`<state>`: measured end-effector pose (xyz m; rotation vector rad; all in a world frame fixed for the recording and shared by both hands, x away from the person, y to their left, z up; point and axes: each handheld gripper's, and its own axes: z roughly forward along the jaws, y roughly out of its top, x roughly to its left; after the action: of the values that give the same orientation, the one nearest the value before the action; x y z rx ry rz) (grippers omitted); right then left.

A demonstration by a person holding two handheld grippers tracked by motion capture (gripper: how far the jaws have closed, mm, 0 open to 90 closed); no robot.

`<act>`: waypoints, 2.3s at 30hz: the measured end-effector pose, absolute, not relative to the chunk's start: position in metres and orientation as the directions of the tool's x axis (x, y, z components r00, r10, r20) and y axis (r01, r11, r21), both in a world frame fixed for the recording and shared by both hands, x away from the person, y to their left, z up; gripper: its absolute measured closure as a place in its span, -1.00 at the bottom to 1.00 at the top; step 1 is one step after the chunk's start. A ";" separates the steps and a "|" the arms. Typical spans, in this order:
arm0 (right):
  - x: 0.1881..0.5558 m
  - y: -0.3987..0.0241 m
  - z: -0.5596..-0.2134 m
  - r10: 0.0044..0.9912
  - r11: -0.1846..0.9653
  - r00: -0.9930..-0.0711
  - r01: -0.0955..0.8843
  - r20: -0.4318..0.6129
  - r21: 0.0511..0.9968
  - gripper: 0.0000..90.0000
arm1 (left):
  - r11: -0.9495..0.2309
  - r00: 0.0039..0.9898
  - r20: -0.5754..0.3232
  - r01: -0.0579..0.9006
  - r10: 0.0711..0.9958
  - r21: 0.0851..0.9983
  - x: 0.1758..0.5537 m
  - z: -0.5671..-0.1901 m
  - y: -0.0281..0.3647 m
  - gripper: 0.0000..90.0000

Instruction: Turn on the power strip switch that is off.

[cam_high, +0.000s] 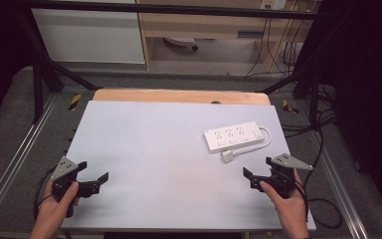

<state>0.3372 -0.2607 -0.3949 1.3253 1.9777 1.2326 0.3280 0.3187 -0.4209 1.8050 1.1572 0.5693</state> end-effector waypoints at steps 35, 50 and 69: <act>0.394 -0.272 -0.366 0.911 0.076 -0.391 0.476 0.133 0.876 -0.90 | -0.181 0.466 -0.079 0.488 0.881 0.854 0.328 -0.424 0.317 -0.84; 0.406 -0.282 -0.357 0.919 0.046 -0.367 0.460 0.143 0.887 -0.86 | -0.186 0.468 -0.078 0.491 0.880 0.851 0.329 -0.424 0.317 -0.84; 0.433 -0.285 -0.354 0.929 0.035 -0.340 0.468 0.143 0.883 -0.74 | -0.193 0.471 -0.074 0.493 0.879 0.849 0.329 -0.425 0.316 -0.84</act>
<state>0.4334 -0.2854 -0.3537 1.4098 1.8389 1.2618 0.3285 0.3163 -0.4247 1.8415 1.1549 0.5533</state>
